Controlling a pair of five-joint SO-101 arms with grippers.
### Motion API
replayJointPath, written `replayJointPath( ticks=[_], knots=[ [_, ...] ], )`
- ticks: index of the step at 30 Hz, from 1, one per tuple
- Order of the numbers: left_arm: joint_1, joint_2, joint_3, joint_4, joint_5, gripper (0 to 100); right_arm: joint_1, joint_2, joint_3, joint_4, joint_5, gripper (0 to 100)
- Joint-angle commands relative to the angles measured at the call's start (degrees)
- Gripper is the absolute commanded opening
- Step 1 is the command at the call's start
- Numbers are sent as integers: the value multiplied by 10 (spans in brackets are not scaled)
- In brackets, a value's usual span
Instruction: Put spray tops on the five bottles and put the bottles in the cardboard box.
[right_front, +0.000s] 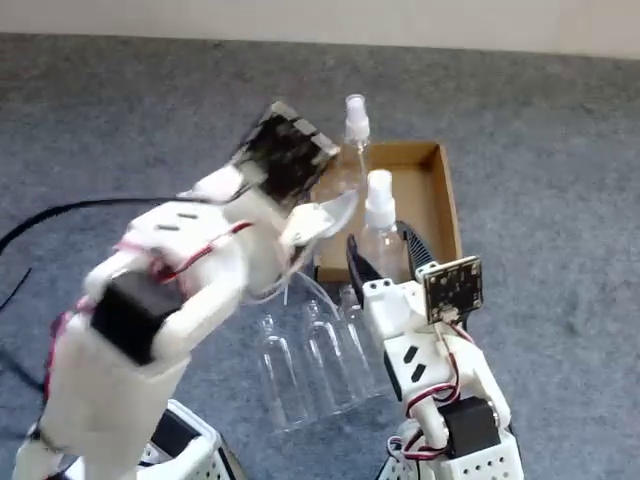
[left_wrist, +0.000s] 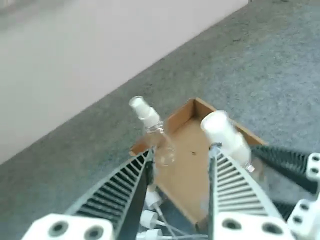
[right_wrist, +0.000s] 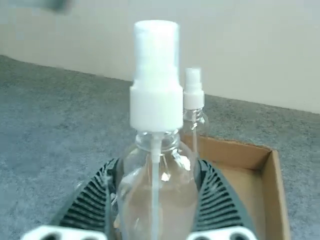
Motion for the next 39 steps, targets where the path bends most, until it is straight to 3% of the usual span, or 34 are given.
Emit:
replayJointPath(
  ticks=[1, 9, 12, 14, 20, 28, 33, 39],
  knots=[
    [-42, -84, 36, 25, -18, 169, 15, 68, -83, -27, 6, 3],
    [-118, -174, 293, -18, -18, 229, 11, 400, -335, -8, 3, 5],
    [-115, -196, 373, -55, -14, 242, -16, 502, -427, 22, -25, 6],
    [-103, -217, 411, -80, 25, 244, -40, 557, -475, 30, -53, 9],
    [-101, -312, 490, -111, 76, 246, -127, 668, -547, 39, -59, 10],
    [-117, -349, 559, -193, 73, 245, -187, 696, -550, 85, -90, 10],
    [-159, -316, 577, -250, 62, 243, -189, 640, -549, 110, -86, 5],
    [-159, -278, 575, -267, 52, 242, -189, 578, -546, 136, -62, 5]
  ],
)
